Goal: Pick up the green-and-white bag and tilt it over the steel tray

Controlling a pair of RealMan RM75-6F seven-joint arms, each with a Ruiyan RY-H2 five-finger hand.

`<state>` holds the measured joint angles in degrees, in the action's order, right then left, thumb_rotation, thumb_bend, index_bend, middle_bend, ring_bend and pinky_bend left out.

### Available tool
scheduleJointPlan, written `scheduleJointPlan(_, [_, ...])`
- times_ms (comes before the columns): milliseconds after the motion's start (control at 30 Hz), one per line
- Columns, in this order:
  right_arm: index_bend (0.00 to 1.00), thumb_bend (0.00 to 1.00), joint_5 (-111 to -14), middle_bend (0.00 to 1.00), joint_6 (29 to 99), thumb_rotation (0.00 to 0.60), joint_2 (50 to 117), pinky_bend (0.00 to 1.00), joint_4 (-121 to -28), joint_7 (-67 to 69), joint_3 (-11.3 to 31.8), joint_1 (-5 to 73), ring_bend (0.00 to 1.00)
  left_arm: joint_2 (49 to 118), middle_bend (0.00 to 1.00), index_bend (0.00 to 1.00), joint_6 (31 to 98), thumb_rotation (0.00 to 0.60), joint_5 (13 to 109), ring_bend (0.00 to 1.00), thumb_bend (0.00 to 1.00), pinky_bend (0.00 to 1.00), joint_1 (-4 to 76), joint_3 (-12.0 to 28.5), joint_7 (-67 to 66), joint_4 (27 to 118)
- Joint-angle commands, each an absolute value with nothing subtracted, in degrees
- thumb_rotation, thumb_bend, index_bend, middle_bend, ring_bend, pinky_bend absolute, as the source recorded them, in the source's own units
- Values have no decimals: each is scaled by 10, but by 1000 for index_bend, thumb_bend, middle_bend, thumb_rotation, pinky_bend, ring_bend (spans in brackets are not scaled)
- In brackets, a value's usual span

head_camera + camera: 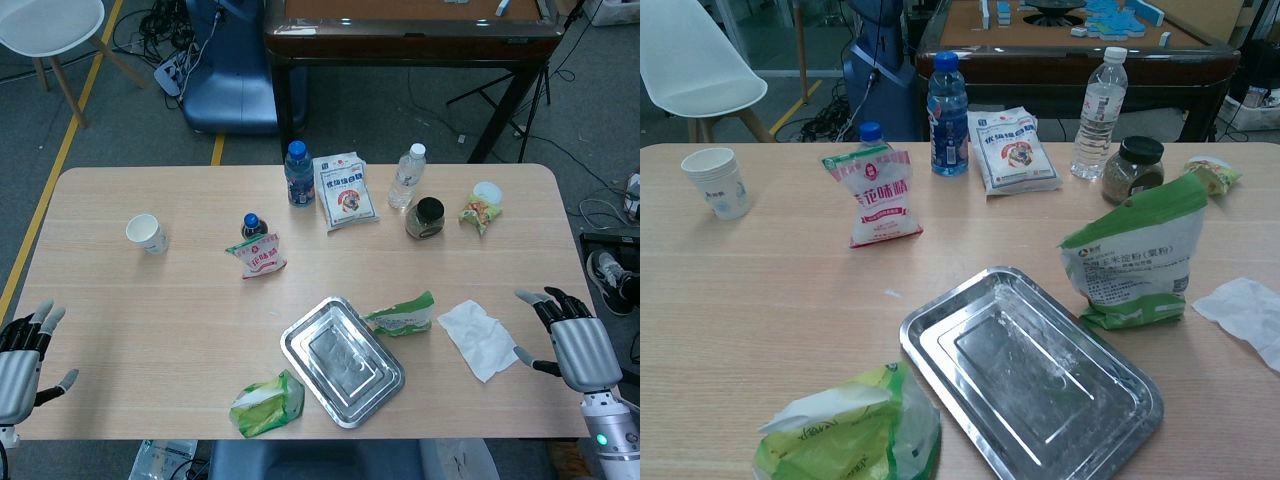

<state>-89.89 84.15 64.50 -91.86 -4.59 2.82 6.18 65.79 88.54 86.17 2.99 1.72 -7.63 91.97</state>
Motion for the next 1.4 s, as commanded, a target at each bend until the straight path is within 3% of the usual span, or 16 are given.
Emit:
scheduleJointPlan(33, [237, 64, -899, 312, 841, 600, 645, 243, -919, -45, 27, 62, 178, 659, 50, 94, 883, 600, 862, 102, 187, 83, 31, 17, -77, 919])
scheduleJointPlan(300, [237, 64, -886, 312, 811, 600, 641, 243, -934, -41, 25, 73, 178, 661, 50, 94, 884, 600, 865, 102, 187, 84, 31, 19, -76, 919])
scheduleJointPlan(633, [201, 41, -843, 292, 681, 600, 660, 243, -930, -14, 39, 145, 179, 662, 50, 94, 883, 600, 866, 102, 188, 83, 31, 18, -74, 919])
scheduleJointPlan(900, [179, 1, -852, 276, 592, 600, 723, 243, -847, 108, 44, 211, 179, 660, 50, 94, 886, 600, 867, 102, 187, 83, 27, 16, -75, 922])
scheduleJointPlan(1400, [177, 0, -903, 276, 566, 600, 845, 243, -677, 265, 18, 270, 179, 654, 50, 94, 890, 600, 870, 102, 187, 83, 24, 16, -86, 935])
